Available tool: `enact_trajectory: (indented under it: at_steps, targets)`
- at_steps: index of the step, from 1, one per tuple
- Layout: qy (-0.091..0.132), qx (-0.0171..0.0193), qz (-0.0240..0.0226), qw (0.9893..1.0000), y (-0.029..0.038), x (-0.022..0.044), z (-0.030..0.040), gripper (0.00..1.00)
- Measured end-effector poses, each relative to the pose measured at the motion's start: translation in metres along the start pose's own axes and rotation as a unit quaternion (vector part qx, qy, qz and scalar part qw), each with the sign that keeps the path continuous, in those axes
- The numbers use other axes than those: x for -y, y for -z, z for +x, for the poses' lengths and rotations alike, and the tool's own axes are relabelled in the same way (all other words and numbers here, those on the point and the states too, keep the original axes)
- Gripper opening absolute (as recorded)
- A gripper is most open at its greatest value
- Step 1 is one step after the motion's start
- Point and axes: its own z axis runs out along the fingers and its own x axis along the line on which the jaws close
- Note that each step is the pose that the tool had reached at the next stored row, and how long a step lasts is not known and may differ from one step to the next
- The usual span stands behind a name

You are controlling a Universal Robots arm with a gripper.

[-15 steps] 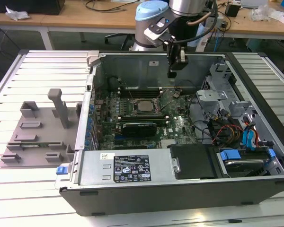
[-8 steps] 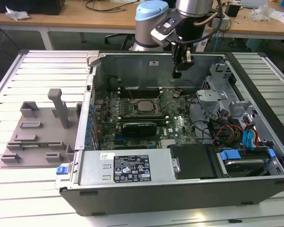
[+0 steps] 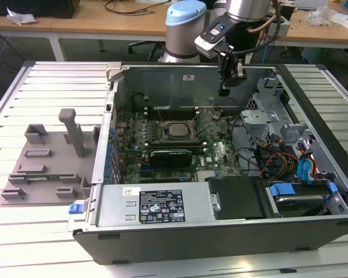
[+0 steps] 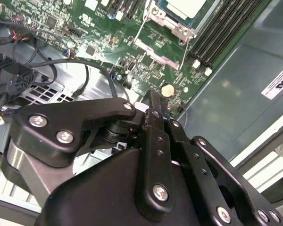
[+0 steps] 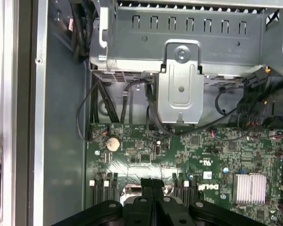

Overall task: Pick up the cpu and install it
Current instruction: 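Close the cpu cover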

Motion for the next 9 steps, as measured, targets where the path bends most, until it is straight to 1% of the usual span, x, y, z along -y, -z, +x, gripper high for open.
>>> enact_trajectory:
  at_steps: [3, 9]
  targets:
    - [0.000, 0.0000, 0.0000, 1.0000, -0.0004, -0.0050, -0.0001, 0.11]
    - [0.000, 0.0000, 0.0000, 1.0000, -0.0009, -0.0120, -0.0003, 0.11]
